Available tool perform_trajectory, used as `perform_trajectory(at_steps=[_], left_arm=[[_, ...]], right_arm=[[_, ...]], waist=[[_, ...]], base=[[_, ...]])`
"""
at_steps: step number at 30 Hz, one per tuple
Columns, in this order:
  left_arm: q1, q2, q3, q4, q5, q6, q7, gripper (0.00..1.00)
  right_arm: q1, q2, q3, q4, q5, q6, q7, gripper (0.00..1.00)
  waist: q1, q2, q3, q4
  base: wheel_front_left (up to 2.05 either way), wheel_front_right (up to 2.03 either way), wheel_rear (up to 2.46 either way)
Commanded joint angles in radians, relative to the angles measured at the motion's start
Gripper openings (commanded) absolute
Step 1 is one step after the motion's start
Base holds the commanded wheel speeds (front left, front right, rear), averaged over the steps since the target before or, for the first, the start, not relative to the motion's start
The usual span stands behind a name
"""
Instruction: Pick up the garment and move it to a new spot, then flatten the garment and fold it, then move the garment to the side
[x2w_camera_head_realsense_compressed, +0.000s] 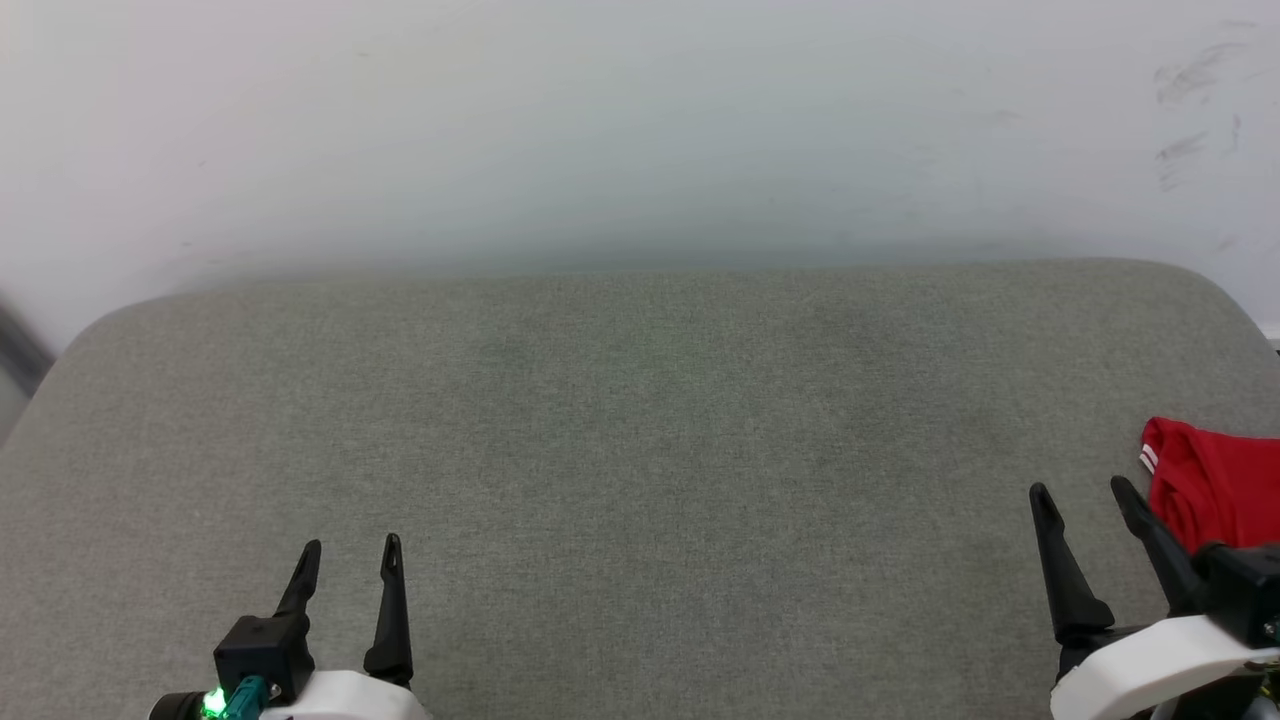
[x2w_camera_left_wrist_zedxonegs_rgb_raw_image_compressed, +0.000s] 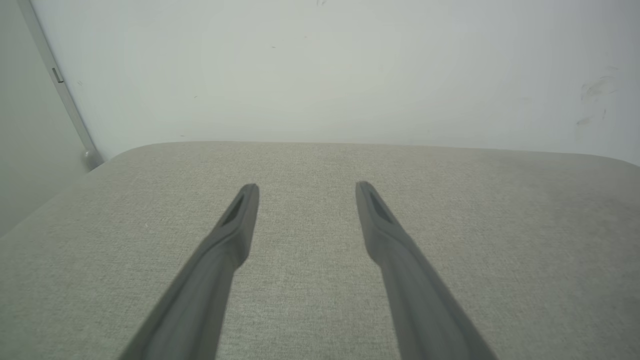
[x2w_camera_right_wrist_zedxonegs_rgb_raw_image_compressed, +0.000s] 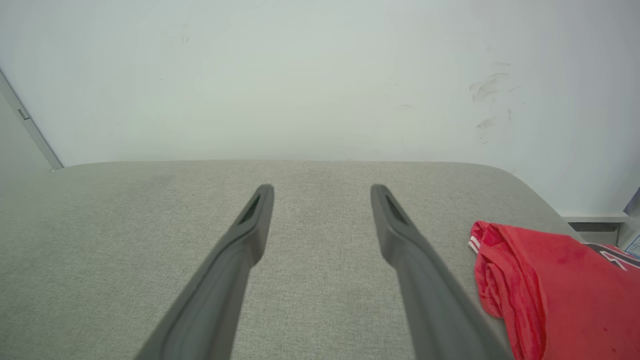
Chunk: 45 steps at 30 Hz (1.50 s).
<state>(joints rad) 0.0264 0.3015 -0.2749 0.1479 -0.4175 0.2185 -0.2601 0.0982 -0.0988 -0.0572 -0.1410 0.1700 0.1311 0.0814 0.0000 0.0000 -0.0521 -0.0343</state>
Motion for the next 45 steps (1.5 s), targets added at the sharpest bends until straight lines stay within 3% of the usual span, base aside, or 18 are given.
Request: perform_trajectory(at_steps=[1,2,5,30,45], left_arm=[[-0.009,-0.005,0.003,0.002,0.001,-0.007,-0.007,1.00],[0.001,-0.003,0.000,0.003,0.000,-0.006,0.001,0.00],[0.016,-0.014,-0.007,0.025,-0.008,-0.009,0.005,0.00],[-0.039,-0.088,0.120,0.053,-0.410,-0.124,0.124,0.00],[-0.061,-0.119,0.174,0.060,-0.574,-0.171,0.173,0.00]], right_arm=[[0.006,0.003,-0.002,-0.004,-0.001,-0.001,-0.001,1.00],[0.000,0.000,0.000,0.004,0.001,0.000,-0.001,0.00],[0.007,0.004,0.001,0.034,0.009,0.000,0.001,0.00],[-0.068,0.019,-0.019,0.150,0.488,0.000,0.012,0.00],[-0.099,0.025,-0.027,0.197,0.684,0.000,0.015,0.00]], waist=[[0.0000,0.0000,0.001,0.001],[0.0000,0.0000,0.000,0.001],[0.0001,0.0000,0.001,0.001],[0.0001,0.0000,0.012,0.008],[0.0001,0.0000,0.019,0.012]], base=[[0.00,0.00,0.00],[0.00,0.00,0.00],[0.00,0.00,0.00],[0.00,0.00,0.00],[0.00,0.00,0.00]])
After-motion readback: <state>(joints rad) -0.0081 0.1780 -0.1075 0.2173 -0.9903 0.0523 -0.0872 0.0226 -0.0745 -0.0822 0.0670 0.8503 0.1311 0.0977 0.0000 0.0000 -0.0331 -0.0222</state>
